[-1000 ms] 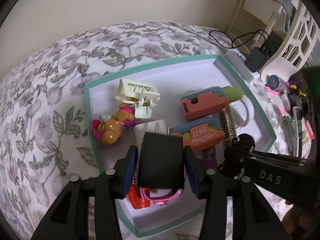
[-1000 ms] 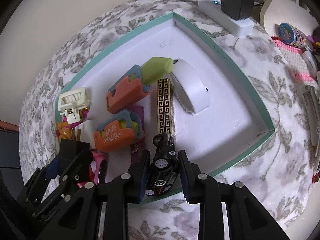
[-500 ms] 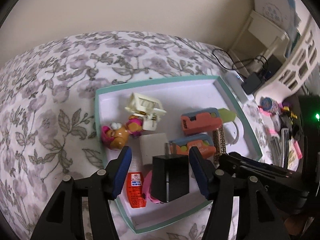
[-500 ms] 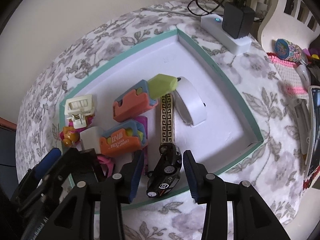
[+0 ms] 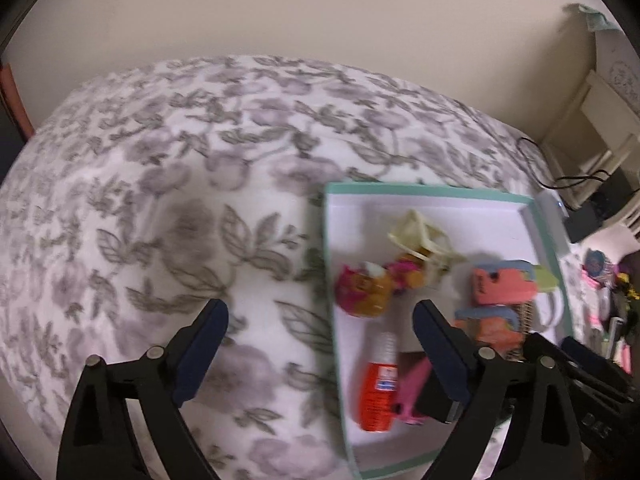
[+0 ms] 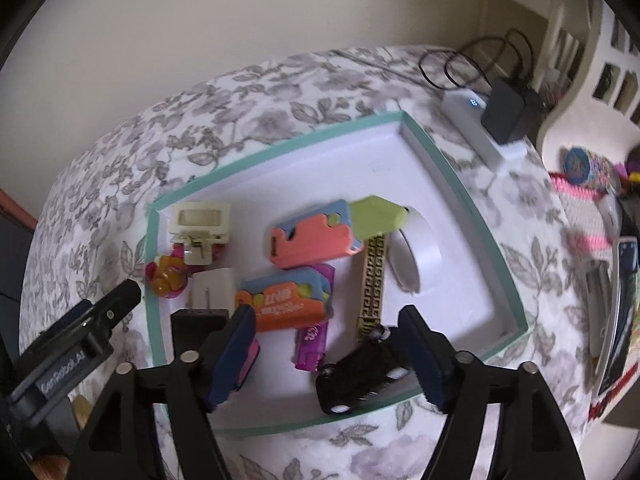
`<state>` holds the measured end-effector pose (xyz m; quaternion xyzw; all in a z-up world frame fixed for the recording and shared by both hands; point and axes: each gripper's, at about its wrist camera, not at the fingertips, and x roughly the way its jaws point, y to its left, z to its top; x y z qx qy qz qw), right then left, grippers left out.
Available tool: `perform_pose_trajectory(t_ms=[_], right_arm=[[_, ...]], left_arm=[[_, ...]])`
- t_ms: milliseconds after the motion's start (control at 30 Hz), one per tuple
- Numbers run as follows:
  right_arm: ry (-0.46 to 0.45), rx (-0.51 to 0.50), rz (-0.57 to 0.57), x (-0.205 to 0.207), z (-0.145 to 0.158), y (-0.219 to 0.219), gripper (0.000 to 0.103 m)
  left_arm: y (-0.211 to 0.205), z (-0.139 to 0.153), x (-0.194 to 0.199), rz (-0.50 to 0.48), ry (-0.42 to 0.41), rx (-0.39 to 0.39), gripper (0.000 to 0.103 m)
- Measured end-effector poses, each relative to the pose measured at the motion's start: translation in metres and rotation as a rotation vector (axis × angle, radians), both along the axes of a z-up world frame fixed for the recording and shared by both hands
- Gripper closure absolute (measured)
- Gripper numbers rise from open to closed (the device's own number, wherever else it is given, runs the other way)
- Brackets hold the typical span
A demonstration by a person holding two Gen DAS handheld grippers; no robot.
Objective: Organize rigid objects
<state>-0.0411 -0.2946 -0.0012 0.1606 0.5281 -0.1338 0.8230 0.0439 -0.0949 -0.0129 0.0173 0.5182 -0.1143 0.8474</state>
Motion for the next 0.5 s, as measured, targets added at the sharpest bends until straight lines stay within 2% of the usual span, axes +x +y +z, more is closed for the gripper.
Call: perform_pose_trajectory(t_ms=[100, 233, 367, 500], right_arm=[[-0.02, -0.044, 0.023, 0.001, 0.005, 0.005, 0.0], [-0.047, -0.054, 0.038, 0.002, 0.009, 0.009, 0.0], [-0.056, -0.059, 0.046, 0.002, 0.012, 0.013, 0.0], [-0.054, -0.061, 0.06, 0.0, 0.016, 0.017, 0.0]], left_arm=[[0.005, 0.007, 0.002, -0.012, -0.048, 0.056, 0.008], [0.019, 0.018, 0.005, -0.011, -0.103, 0.091, 0.007], [0.033, 0.023, 0.006, 0.013, -0.091, 0.055, 0.007], [0.036, 0.026, 0.003, -0.017, -0.065, 0.037, 0.007]])
